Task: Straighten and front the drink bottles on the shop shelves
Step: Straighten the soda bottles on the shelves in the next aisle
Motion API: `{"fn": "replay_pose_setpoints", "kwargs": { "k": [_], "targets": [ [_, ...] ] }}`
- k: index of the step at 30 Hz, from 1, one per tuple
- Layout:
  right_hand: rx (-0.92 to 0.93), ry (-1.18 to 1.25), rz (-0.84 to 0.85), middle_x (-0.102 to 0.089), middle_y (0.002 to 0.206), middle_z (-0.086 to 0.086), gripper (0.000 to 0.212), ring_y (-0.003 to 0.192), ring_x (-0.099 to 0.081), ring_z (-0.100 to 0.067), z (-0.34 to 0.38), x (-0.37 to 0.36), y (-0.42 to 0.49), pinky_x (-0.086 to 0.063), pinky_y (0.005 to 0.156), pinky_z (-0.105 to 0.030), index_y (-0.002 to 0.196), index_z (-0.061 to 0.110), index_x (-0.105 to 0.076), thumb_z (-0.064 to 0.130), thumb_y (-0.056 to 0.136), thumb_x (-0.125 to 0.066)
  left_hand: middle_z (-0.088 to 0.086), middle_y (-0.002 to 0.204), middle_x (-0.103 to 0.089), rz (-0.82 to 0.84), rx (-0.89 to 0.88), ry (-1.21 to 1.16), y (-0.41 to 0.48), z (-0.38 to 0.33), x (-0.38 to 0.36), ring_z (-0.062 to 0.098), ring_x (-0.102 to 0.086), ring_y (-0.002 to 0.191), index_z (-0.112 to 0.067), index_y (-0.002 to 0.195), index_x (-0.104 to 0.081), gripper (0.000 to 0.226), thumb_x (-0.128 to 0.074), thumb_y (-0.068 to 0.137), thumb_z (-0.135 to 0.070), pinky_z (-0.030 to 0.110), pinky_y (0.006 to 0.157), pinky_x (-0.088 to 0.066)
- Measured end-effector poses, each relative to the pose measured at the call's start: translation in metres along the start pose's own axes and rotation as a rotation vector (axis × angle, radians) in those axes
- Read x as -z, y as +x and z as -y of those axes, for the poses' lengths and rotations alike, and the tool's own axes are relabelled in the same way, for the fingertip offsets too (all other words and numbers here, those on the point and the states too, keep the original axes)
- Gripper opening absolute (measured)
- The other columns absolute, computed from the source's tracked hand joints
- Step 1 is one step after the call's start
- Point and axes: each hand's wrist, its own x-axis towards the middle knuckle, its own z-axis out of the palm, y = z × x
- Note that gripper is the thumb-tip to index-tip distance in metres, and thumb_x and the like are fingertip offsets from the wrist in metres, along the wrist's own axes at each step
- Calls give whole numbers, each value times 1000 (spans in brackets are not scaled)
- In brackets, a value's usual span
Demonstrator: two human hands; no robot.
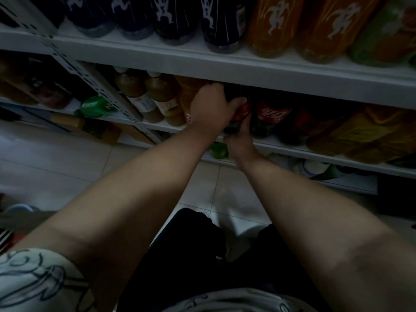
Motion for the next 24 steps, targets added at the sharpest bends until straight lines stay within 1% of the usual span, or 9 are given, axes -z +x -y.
{"fn": "replay_pose_setpoints", "kwargs": {
  "k": [6,8,10,12,14,17,19,21,24],
  "targets": [
    [-16,55,22,-29,153,-2,101,135,-36,-17,-4,3,2,-34,111,-38,151,22,9,-7,82,-59,16,107,-62,-41,32,-89,-10,3,-5,27,-59,101,-1,108,-60,55,-73,78,-45,29,76,-42],
    [-47,15,-20,-32,150,4,101,132,-38,-13,-2,2,-5,-37,107,-29,152,20,3,5,81,-68,17,110,-59,-32,-8,-190,-20,7,-3,29,-57,103,0,115,-56,51,-75,78,-30,25,78,-39],
    [-96,-50,-75,-38,134,13,94,119,-40,-6,2,-1,-16,-36,88,-9,152,20,-10,19,81,-71,16,120,-58,22,-55,-278,-32,16,1,27,-56,111,-2,128,-51,54,-71,79,-14,25,90,-43],
    [-151,-121,-79,-47,127,8,77,112,-44,-6,5,-5,-24,-36,79,-11,148,22,-28,25,82,-69,15,124,-60,95,-37,-296,-46,32,5,27,-57,113,-6,136,-49,56,-64,82,-7,26,91,-45],
    [-229,-217,-45,-49,137,1,64,110,-49,-12,12,-10,-30,-36,81,-18,143,22,-38,27,85,-64,13,117,-65,176,54,-248,-62,51,12,28,-60,106,-13,133,-53,51,-61,83,-9,21,78,-41],
    [-257,-350,51,-60,126,-1,41,96,-58,-16,31,-19,-36,-50,78,-28,125,24,-57,27,85,-63,6,119,-66,410,285,-79,-74,87,29,24,-60,107,-21,127,-59,41,-60,86,-20,21,74,-37],
    [-262,-380,91,-59,125,1,44,93,-55,-14,48,-22,-42,-47,75,-27,127,24,-56,28,84,-64,6,123,-63,517,439,-46,-74,107,46,24,-59,107,-22,129,-57,43,-60,87,-25,22,75,-38],
    [-238,-382,104,-54,126,2,50,98,-50,-14,63,-23,-43,-39,78,-23,134,20,-52,25,85,-64,9,126,-60,492,555,-95,-70,119,64,25,-58,105,-18,130,-58,46,-63,85,-25,24,76,-39],
    [-155,-389,121,-54,107,6,39,92,-48,-9,86,-26,-42,-37,77,-20,125,19,-59,23,86,-64,13,121,-62,406,640,-165,-64,124,85,23,-57,95,-13,122,-63,38,-64,85,-22,28,76,-44]
  ]
}}
